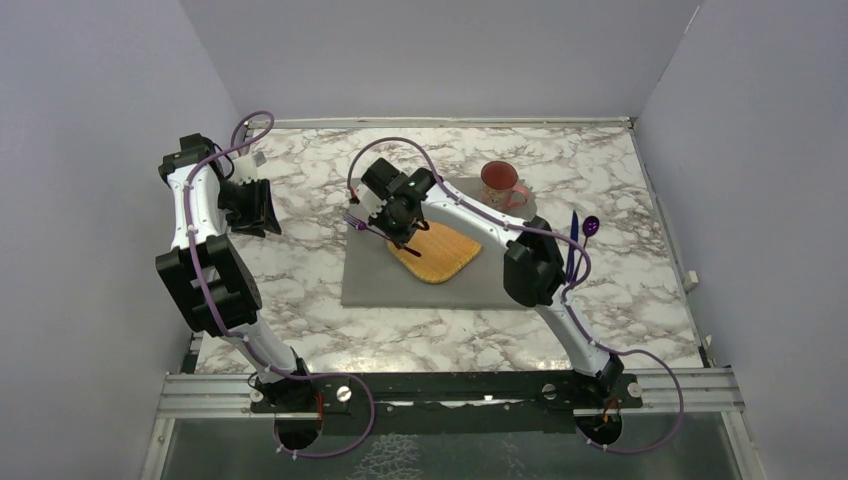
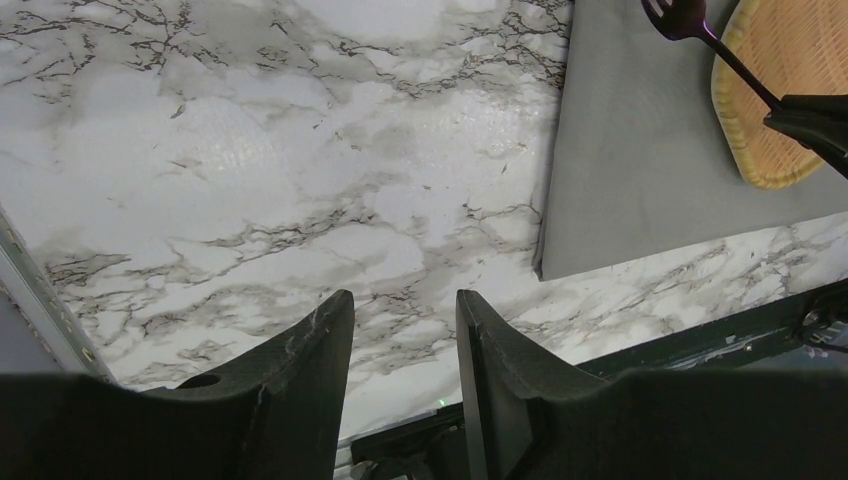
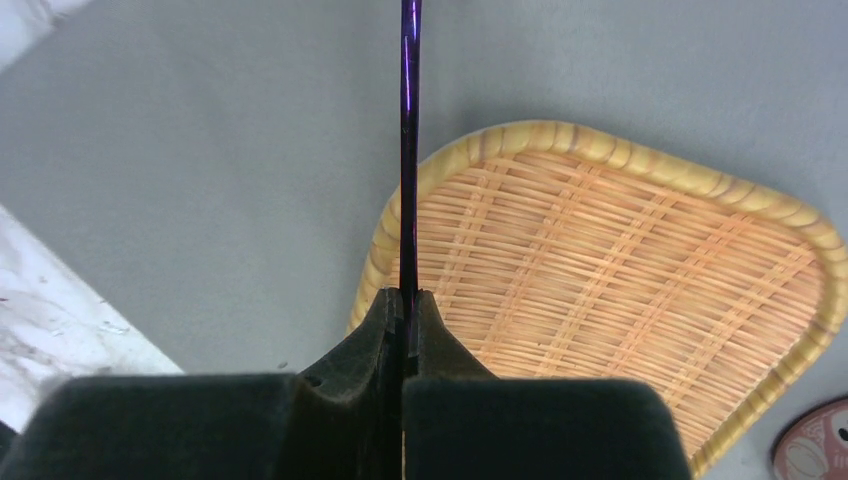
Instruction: Set the dinner table for one person
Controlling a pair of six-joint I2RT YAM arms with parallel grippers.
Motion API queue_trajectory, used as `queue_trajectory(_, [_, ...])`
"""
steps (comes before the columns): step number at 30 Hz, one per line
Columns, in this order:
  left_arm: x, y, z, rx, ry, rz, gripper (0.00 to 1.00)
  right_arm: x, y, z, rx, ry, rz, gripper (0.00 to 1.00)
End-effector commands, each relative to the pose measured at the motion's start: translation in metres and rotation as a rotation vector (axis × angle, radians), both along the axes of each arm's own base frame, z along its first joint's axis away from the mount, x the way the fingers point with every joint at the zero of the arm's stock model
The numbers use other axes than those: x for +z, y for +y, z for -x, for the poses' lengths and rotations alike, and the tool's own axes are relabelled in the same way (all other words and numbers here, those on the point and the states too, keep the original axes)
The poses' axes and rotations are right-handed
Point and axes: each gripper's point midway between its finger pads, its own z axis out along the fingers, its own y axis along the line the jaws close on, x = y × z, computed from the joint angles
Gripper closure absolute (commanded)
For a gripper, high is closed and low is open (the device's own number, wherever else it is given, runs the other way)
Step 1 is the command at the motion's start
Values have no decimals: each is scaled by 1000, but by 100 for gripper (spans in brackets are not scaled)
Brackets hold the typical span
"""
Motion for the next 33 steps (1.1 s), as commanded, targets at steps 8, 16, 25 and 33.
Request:
queue_trajectory(8, [1,-2,-5,-12,-10,38,55,57,17,30,180,77,-145,99])
queue_trajectory(16, [0,-2,-11,-8,-7,51,55,51,3,71,277,240,-130,100])
queue_trajectory(25, [-5,-5,-9,-8,13,73,57,45,9,87,323,315,-128,99])
queue_trajectory(33, [-5,-3,-9,-11,12,62,57,30,6,100,376,333,-65,83])
